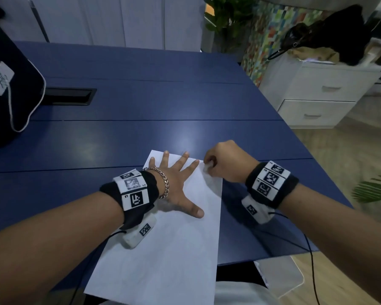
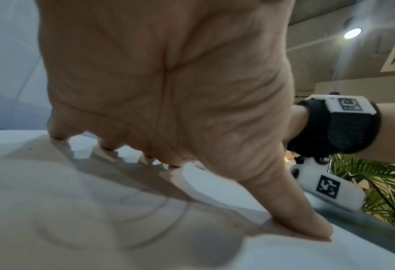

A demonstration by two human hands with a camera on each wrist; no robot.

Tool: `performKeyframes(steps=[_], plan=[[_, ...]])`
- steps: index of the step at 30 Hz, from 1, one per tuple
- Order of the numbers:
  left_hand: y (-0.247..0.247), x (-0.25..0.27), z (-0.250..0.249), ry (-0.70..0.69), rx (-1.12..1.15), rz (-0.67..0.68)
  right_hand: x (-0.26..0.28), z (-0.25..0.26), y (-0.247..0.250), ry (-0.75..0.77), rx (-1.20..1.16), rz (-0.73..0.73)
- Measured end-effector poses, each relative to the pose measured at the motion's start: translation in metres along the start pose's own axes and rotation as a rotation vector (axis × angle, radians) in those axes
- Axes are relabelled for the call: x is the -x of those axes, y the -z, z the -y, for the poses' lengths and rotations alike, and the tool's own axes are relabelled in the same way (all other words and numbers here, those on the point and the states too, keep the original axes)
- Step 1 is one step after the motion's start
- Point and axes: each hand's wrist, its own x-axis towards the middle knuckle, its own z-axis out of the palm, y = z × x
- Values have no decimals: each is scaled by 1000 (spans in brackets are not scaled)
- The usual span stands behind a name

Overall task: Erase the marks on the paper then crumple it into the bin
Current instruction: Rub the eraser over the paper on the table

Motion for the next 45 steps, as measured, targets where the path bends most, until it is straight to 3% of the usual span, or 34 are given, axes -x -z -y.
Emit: performKeyframes(steps=[6, 11, 16, 21, 26, 30, 35, 40, 45], plan=[[4, -1, 1, 8, -8, 16, 22, 14, 4, 106, -53, 208], [5, -1, 1, 2, -9, 20, 7, -4, -1, 4, -38, -7], [4, 1, 2, 8, -13, 30, 23, 11, -4, 107, -49, 182], [10, 5, -1, 15, -18, 37, 11, -6, -1, 30, -29, 27], [9, 5, -1, 21, -19, 35, 26, 2, -1, 136, -44, 186], [10, 4, -3, 23, -16, 36, 14, -16, 5, 72, -7, 37], [8, 5, -3, 30, -12, 35, 24, 1, 3, 183, 26, 207], [8, 5, -3, 29, 2, 36, 10, -15, 7, 120, 52, 72], [10, 8, -4, 35, -13, 40, 19, -9, 10, 135, 35, 233]])
